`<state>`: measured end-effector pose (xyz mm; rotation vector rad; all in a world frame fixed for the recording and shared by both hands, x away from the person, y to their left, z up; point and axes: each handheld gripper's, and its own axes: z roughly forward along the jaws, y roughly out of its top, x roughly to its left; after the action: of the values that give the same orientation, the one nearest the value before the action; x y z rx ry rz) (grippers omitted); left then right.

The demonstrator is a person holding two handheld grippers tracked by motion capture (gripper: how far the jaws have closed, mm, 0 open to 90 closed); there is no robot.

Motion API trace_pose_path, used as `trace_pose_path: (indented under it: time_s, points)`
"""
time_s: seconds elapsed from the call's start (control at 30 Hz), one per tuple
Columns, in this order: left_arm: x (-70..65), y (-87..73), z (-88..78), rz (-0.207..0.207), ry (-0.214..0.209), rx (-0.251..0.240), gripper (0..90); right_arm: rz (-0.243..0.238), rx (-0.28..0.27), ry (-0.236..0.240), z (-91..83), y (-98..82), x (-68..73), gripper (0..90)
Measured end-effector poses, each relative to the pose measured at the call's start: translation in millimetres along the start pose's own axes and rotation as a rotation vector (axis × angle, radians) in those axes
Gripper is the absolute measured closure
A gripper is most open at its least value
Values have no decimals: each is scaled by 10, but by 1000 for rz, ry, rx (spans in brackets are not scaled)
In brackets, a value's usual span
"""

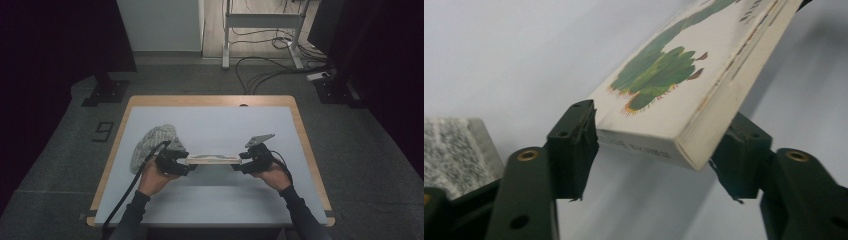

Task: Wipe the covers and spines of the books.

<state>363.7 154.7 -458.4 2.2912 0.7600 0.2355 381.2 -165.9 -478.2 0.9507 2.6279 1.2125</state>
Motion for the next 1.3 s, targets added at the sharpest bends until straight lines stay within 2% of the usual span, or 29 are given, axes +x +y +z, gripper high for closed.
trace_pose_path:
  time_s: [0.23,0.57,0.9,1.2,1.3]
  points:
    - [-59,-79,44,-22,-1,16,275,9,1,12,29,-121,28,307]
    - [-80,-225,108,-73,0,24,153,8,8,8,74,-253,86,303]
    - [-128,-366,207,-93,-28,22,161,11,9,1,125,-386,96,304]
    - [-176,-422,220,-73,-22,3,211,6,-19,18,110,-426,151,302]
    - [-184,-437,227,-70,-24,1,221,-9,-17,9,106,-426,170,301]
